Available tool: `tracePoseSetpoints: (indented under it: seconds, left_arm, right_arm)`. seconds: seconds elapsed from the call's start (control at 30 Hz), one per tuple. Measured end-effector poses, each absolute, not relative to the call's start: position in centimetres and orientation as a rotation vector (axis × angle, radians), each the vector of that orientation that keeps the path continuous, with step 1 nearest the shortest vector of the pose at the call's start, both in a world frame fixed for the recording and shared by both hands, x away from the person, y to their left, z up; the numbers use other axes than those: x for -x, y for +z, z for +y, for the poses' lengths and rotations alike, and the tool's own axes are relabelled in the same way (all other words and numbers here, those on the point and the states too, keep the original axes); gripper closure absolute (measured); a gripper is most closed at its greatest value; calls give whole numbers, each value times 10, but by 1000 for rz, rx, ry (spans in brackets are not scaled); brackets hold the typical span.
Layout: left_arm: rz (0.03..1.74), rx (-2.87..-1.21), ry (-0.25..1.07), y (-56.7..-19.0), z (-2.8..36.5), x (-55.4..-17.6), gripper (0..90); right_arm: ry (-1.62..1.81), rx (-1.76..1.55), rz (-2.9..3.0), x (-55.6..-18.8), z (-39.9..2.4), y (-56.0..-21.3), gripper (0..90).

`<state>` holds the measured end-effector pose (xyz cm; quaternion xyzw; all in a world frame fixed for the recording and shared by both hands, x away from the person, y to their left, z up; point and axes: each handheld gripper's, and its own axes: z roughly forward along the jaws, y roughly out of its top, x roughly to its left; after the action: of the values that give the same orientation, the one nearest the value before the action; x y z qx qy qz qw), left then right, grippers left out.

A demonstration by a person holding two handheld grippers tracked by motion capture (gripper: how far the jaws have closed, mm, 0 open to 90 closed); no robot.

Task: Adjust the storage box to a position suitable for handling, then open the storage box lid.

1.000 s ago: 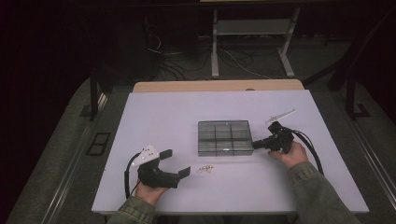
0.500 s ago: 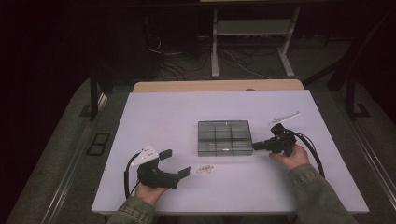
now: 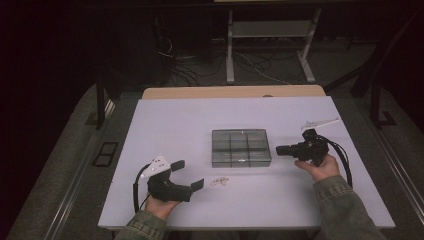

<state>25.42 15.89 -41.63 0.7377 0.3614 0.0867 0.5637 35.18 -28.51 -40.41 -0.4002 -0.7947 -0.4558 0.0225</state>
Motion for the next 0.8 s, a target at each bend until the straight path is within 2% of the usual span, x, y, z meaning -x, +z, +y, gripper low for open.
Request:
tracePoseSetpoints:
  seconds: [0.47,0.63,0.8]
  left_arm:
    - [849,-1739,203,-416,159,-254,0]
    - [850,-1736,203,-416,159,-254,0]
    - [847,-1739,203,-416,159,-254,0]
  right_arm:
    - [-1454,1246,-2519,-330,-278,-387,455]
    - [-1429,1209,-2572,-325,-272,-388,334]
    - [-1416,1186,-2592,-324,-265,-390,177]
